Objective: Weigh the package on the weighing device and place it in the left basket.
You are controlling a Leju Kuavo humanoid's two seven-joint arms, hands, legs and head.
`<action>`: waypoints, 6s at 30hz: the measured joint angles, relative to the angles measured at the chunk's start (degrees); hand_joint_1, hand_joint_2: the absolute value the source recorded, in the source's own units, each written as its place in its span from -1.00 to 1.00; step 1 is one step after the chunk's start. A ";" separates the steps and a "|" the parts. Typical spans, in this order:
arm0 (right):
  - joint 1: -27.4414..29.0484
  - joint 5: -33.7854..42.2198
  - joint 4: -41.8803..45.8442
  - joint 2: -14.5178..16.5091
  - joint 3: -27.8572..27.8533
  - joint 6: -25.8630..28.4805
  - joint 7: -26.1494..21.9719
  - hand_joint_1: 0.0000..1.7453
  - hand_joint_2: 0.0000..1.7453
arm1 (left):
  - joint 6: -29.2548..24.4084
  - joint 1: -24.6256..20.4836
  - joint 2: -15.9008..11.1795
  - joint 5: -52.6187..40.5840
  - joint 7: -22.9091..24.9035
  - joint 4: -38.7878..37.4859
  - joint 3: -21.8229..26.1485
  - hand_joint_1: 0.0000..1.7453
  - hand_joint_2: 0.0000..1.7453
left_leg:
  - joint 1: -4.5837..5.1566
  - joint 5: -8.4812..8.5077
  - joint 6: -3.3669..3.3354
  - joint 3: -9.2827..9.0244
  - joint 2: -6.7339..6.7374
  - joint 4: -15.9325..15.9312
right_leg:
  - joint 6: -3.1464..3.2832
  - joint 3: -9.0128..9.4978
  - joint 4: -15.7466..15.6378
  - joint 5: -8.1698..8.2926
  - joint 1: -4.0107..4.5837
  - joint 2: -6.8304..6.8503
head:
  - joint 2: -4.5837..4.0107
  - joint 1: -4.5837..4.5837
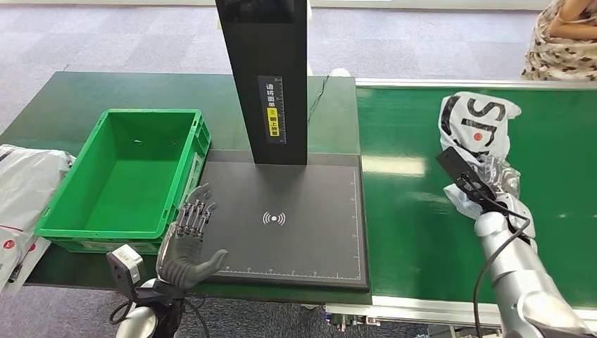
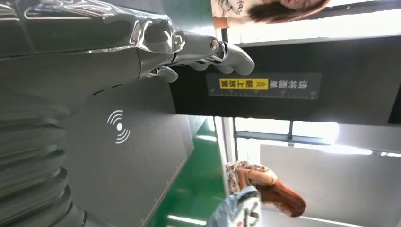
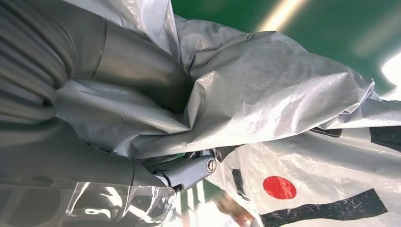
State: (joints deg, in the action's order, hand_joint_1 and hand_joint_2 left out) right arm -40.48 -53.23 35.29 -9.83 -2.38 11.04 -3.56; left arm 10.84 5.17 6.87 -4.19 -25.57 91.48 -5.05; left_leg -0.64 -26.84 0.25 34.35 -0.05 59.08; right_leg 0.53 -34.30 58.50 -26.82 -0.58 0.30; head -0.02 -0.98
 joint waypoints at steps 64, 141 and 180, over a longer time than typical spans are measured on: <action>4.75 13.76 29.02 1.81 48.62 -8.68 -26.91 -1.00 1.00 | -4.27 0.67 -1.31 -2.83 -4.50 -0.95 0.76 -1.00 1.00 | 0.00 0.01 0.02 0.01 0.02 -0.02 | 0.03 -0.04 -0.02 -0.03 0.00 0.00 | -0.01 0.00; 29.67 40.97 46.76 13.17 10.50 -27.57 -27.79 -1.00 1.00 | -50.49 -9.41 -1.43 -72.07 5.55 4.24 2.35 1.00 1.00 | 0.00 0.01 0.03 -0.01 0.05 -0.03 | 0.03 -0.03 -0.02 -0.03 0.00 -0.02 | -0.01 0.01; 33.37 36.72 50.97 13.86 9.52 -27.51 -26.09 -1.00 1.00 | -41.67 -25.41 -9.50 -64.31 20.32 -27.80 22.35 -1.00 1.00 | -0.01 0.04 0.06 0.00 0.07 -0.03 | 0.04 -0.06 0.02 -0.02 0.02 -0.07 | -0.01 0.01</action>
State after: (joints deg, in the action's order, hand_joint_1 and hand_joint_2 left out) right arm -7.12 -16.51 86.26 4.03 7.14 -16.47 -29.64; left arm -30.84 -20.24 -2.63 -68.50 -5.25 63.68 17.30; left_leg -0.65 -26.80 0.31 34.35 0.03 59.06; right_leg 0.58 -34.36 58.51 -26.84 -0.56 0.23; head -0.02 -0.97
